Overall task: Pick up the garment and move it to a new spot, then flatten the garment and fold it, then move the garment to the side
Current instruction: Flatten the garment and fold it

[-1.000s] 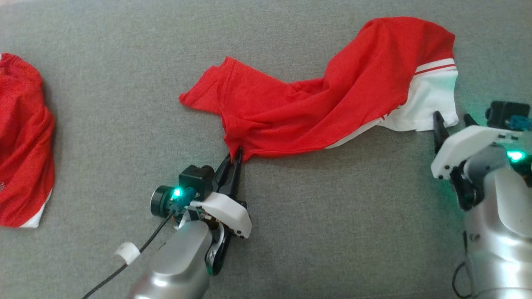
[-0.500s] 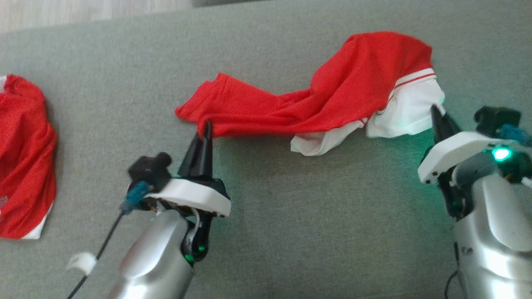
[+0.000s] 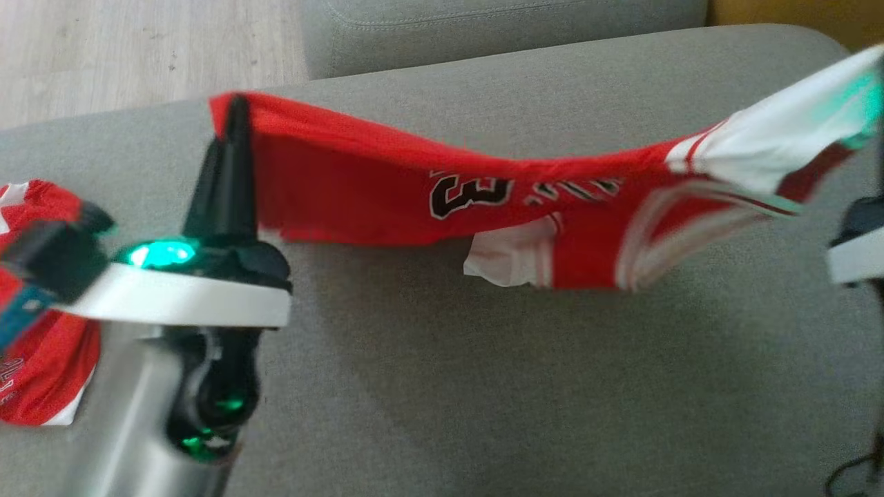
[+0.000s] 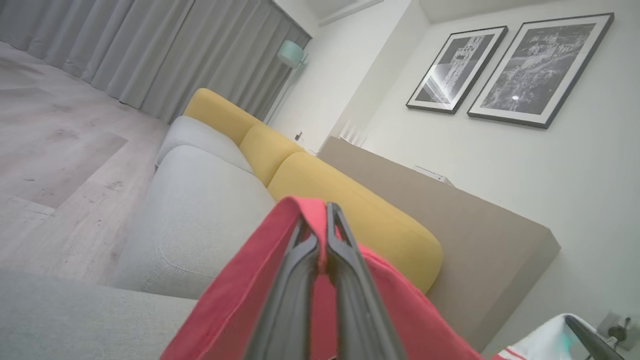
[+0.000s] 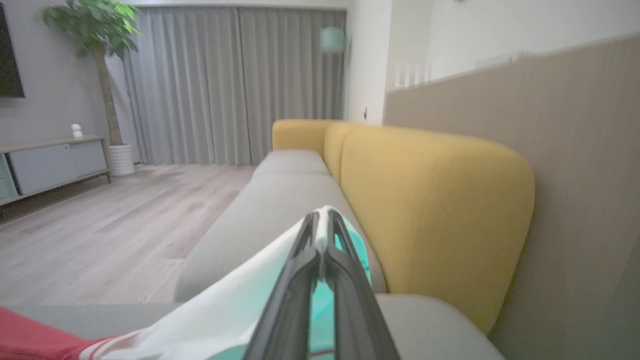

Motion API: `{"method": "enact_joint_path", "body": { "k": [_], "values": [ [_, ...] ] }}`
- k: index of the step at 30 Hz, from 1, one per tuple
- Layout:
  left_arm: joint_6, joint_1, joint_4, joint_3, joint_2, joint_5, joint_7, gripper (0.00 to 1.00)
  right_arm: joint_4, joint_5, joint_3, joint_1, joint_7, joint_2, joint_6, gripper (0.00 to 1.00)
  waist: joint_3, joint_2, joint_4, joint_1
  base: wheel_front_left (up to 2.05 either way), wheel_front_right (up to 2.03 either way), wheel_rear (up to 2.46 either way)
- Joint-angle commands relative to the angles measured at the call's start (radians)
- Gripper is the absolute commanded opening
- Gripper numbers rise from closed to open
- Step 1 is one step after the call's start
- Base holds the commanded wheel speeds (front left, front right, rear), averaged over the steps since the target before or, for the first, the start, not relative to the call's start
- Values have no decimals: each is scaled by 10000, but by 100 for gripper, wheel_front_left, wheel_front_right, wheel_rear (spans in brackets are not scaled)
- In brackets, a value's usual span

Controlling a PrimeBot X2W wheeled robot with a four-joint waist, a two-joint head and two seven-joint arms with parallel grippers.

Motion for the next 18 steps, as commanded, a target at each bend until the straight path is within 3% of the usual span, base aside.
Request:
{"method": "enact_joint_path", "body": {
  "k": [1,5,8,14,16,18],
  "values": [
    [272,-280,-1074,553,404,-202,464,0,-1078,-78,150,-414,297,-340,-7,0,41,0,-9,1,0,0,0],
    [917,-474,-2508,948,787,-547,1401,0,-2125,-39,-6,-950,880,-1030,-7,0,273,0,23,1,0,0,0],
    [1160,-731,-2625,1142,1031,-683,1866,0,-1825,256,52,-1548,1122,-1482,-7,0,646,0,49,1,0,0,0],
    [1104,-2028,-1008,1330,1122,-718,2055,0,505,1344,1036,-3517,755,-1984,-7,0,2157,0,73,1,0,0,0],
    [1169,-2921,-190,1660,1047,-644,1790,0,1521,2698,1748,-4800,377,-1748,-7,0,2909,0,-50,1,0,0,0],
    [1158,-3446,231,1832,1033,-572,1597,0,2074,3046,1960,-5524,81,-1840,-7,0,3282,0,-100,1,0,0,0]
  ]
}}
